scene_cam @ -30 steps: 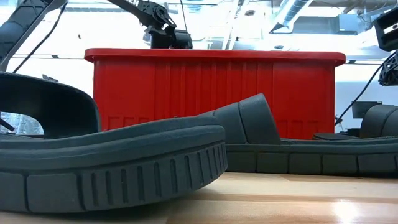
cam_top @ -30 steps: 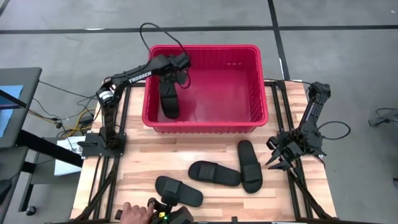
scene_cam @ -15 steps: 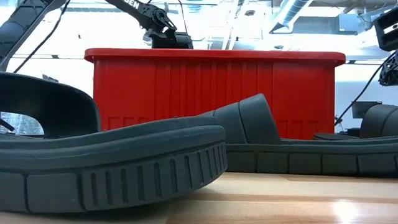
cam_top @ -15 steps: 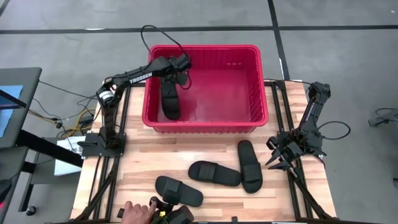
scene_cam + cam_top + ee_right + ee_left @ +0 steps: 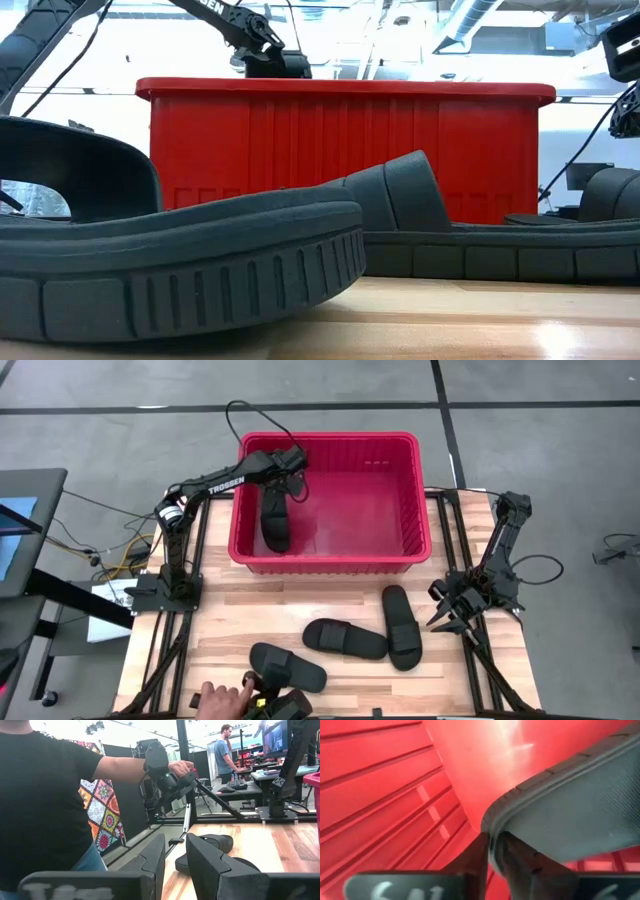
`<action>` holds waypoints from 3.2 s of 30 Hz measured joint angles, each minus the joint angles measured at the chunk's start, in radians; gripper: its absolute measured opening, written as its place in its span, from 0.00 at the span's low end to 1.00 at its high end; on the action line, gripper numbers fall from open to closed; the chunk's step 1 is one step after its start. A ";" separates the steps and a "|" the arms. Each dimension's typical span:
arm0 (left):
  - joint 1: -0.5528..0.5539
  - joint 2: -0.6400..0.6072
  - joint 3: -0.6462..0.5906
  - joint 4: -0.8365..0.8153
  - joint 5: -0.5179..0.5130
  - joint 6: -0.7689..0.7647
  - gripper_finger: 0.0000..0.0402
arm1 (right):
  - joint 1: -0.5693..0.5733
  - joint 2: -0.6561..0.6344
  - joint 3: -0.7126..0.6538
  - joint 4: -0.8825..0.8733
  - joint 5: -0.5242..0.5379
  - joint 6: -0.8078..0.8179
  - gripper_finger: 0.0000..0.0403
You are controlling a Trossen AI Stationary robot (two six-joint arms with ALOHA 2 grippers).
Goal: Pick and place slides into bin
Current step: Put the black slide into the red bin
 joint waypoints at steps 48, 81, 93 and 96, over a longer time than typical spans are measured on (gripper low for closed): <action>-0.328 -0.601 0.002 -0.175 0.255 -0.721 0.27 | 0.001 0.000 0.000 0.000 0.000 0.000 0.17; -0.905 -0.699 -0.316 -0.515 0.427 -0.894 0.27 | 0.000 0.000 0.000 0.000 0.000 0.000 0.17; -1.104 -0.782 -0.589 -0.249 0.574 -0.826 0.27 | 0.000 0.000 0.000 0.000 0.000 0.000 0.17; -1.137 -0.785 -0.658 -0.160 0.578 -0.804 0.27 | 0.000 0.000 0.000 0.000 0.000 0.000 0.17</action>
